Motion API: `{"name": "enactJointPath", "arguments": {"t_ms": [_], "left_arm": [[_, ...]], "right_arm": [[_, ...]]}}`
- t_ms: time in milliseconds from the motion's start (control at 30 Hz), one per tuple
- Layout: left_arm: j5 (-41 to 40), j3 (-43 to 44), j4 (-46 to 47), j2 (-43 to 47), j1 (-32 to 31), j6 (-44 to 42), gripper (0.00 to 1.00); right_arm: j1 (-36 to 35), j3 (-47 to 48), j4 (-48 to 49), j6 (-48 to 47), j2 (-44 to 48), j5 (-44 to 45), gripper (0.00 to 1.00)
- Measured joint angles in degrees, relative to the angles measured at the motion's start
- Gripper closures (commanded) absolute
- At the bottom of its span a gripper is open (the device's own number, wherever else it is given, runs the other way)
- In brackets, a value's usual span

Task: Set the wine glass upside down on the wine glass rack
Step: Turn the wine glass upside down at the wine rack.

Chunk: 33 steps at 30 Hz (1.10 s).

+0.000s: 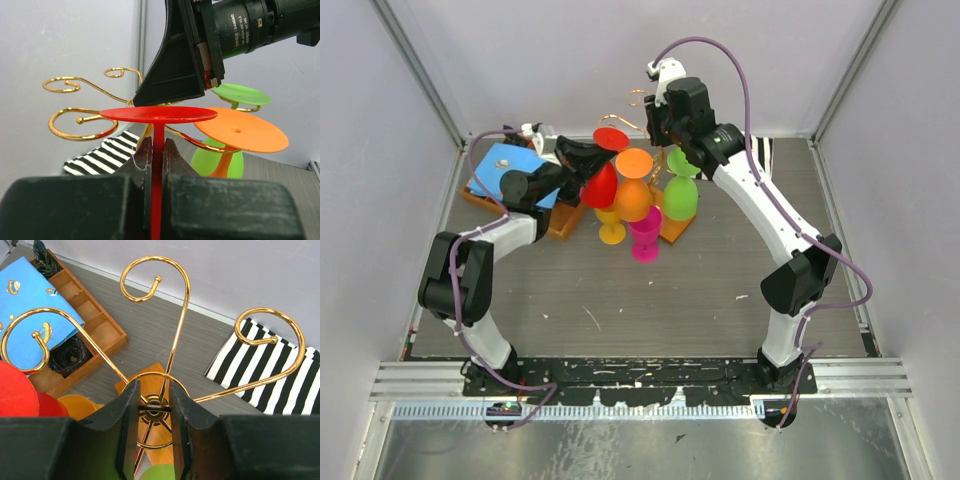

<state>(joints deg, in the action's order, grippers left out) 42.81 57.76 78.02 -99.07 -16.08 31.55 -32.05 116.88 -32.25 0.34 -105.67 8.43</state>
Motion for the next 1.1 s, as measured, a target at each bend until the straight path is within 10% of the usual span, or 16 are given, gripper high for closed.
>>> {"name": "enactJointPath", "arguments": {"t_ms": [1100], "left_arm": [[0.00,7.13,1.20,-7.37,0.72,1.55,1.00]], "right_arm": [[0.00,0.00,0.02,-0.04,-0.02,0.00,0.96]]}}
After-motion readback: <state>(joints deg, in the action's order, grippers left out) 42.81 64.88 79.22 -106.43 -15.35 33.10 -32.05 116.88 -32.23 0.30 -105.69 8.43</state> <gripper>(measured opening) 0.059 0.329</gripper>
